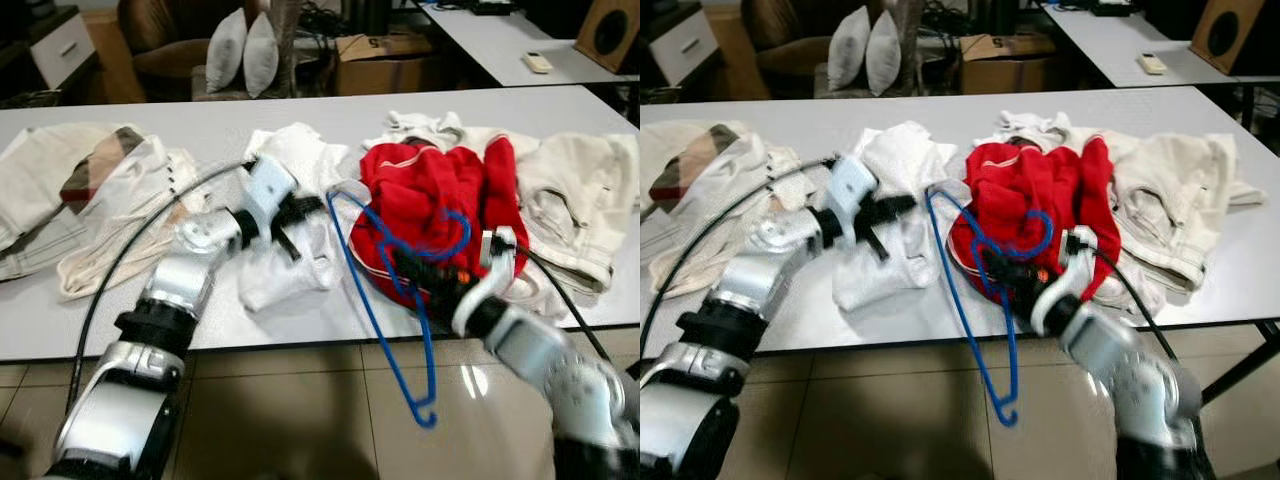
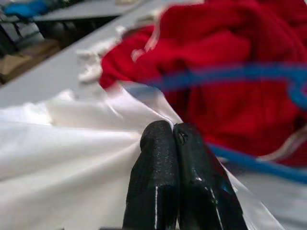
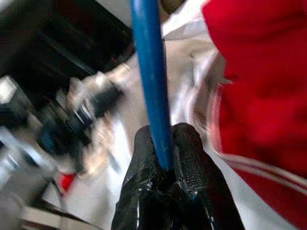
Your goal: Hang hanger
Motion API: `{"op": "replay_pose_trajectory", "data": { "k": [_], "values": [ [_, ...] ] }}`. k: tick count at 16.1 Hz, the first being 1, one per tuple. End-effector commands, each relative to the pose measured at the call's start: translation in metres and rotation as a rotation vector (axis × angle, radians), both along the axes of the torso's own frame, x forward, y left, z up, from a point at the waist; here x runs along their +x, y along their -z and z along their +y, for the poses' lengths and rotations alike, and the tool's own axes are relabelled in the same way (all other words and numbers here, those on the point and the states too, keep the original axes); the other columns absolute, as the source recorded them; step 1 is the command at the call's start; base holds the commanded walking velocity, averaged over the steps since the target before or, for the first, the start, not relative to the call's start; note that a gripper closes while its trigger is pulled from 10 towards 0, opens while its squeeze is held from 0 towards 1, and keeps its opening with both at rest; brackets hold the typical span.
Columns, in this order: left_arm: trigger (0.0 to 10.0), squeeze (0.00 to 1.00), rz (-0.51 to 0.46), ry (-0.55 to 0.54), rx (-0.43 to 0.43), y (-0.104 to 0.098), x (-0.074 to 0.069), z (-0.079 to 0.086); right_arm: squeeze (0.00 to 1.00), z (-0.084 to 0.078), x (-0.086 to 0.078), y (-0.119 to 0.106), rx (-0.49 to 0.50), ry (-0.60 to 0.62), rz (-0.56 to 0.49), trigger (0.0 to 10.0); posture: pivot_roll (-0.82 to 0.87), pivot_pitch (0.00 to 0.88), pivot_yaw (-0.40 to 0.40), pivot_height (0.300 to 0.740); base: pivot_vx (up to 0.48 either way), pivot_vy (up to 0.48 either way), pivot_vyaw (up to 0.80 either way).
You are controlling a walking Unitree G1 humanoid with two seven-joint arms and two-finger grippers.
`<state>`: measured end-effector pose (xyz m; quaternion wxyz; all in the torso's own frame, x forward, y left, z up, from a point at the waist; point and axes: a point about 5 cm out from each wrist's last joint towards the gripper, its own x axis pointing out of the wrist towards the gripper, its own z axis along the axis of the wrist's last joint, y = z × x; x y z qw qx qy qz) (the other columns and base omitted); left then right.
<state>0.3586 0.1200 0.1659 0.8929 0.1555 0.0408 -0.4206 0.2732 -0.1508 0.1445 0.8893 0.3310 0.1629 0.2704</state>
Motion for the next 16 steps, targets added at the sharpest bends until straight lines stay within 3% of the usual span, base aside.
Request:
{"op": "replay_pose_trajectory", "data": {
  "k": [1, 3, 4, 7, 9, 11, 14, 16],
  "values": [
    [0.0, 0.00, 0.009, 0.024, 0.033, -0.001, -0.003, -0.001, 0.00, 0.003, 0.006, -0.002, 0.049, -0.004, 0.019, 10.0, -0.13, 0.000, 0.052, 0.740, 0.000, 0.000, 0.00],
    [0.0, 0.00, 0.041, 0.029, 0.038, 0.001, -0.006, 0.002, 0.00, 0.008, 0.021, -0.003, 0.091, 0.025, 0.033, 10.0, -0.11, 0.000, 0.057, 0.740, 0.000, 0.000, 0.00],
    [0.0, 0.00, 0.078, 0.042, 0.004, -0.003, -0.008, 0.004, 0.00, 0.012, 0.042, -0.003, 0.171, 0.097, 0.048, 10.0, -0.09, 0.000, 0.067, 0.740, 0.000, 0.000, 0.00],
    [0.0, 0.00, 0.120, 0.059, -0.021, -0.009, -0.010, 0.009, 0.00, 0.040, 0.072, 0.005, 0.288, 0.177, 0.099, 10.0, -0.04, 0.000, 0.099, 0.740, 0.000, 0.000, 0.00],
    [0.0, 0.00, 0.139, 0.052, -0.029, -0.009, -0.010, 0.013, 0.00, 0.050, 0.080, 0.006, 0.295, 0.222, 0.100, 10.0, -0.01, 0.004, 0.117, 0.740, 0.000, 0.000, 0.00],
    [0.0, 0.00, 0.167, 0.046, -0.007, -0.005, -0.013, 0.017, 0.00, 0.064, 0.092, 0.003, 0.408, 0.302, 0.118, 10.0, 0.02, 0.018, 0.136, 0.740, 0.000, 0.000, 0.00],
    [0.0, 0.00, 0.192, 0.051, 0.003, -0.005, -0.017, 0.019, 0.00, 0.070, 0.101, 0.004, 0.436, 0.402, 0.118, 10.0, 0.05, 0.019, 0.141, 0.740, 0.000, 0.000, 0.00],
    [0.0, 0.00, 0.190, 0.038, 0.077, -0.003, -0.017, 0.031, 0.00, 0.070, 0.106, -0.002, 0.444, 0.449, 0.086, 10.0, 0.06, 0.016, 0.139, 0.740, 0.000, 0.000, 0.00]
  ]
}}
